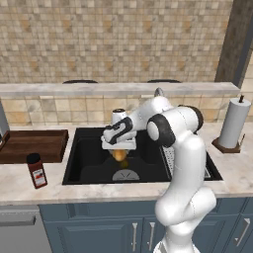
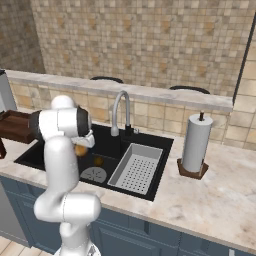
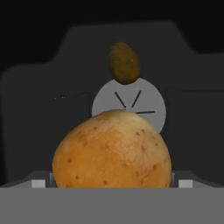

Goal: Pick up all produce items and place them in the sink. Turn on the sink faucet to wash them. Then turn the sink off and put them in the tray.

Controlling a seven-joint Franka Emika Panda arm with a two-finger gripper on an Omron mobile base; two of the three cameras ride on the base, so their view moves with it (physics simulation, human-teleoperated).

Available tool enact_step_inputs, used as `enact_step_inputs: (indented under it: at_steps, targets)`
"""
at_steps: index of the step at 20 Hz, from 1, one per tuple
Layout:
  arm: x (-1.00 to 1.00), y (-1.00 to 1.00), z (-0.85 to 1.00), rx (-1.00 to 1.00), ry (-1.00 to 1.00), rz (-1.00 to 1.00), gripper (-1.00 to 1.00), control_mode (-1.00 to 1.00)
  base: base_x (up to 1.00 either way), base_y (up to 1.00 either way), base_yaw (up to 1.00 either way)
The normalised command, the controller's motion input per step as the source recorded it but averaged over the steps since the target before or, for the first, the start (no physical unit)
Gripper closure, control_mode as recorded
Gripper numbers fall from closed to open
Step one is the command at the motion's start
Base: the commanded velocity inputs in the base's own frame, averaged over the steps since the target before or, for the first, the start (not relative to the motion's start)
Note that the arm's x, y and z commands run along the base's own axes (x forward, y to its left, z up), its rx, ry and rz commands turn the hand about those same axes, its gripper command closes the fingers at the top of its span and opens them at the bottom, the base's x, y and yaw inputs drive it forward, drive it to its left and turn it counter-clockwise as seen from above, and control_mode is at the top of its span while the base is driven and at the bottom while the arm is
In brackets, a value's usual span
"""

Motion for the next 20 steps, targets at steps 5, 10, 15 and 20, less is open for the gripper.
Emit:
enact_step_inputs:
  at_steps: [5,10,15,20]
  targets:
    - [-0.25,-0.19,1.00,0.00,0.00,0.00,1.00,-1.00,0.00,0.00,0.00]
    - [-0.14,-0.07,0.79,0.00,0.02,0.00,1.00,-1.00,0.00,0.00,0.00]
    - [-0.21,-0.05,0.40,0.00,0.10,0.00,1.00,-1.00,0.00,0.00,0.00]
    - [-0.08,-0.07,0.23,0.00,0.14,0.00,1.00,-1.00,0.00,0.00,0.00]
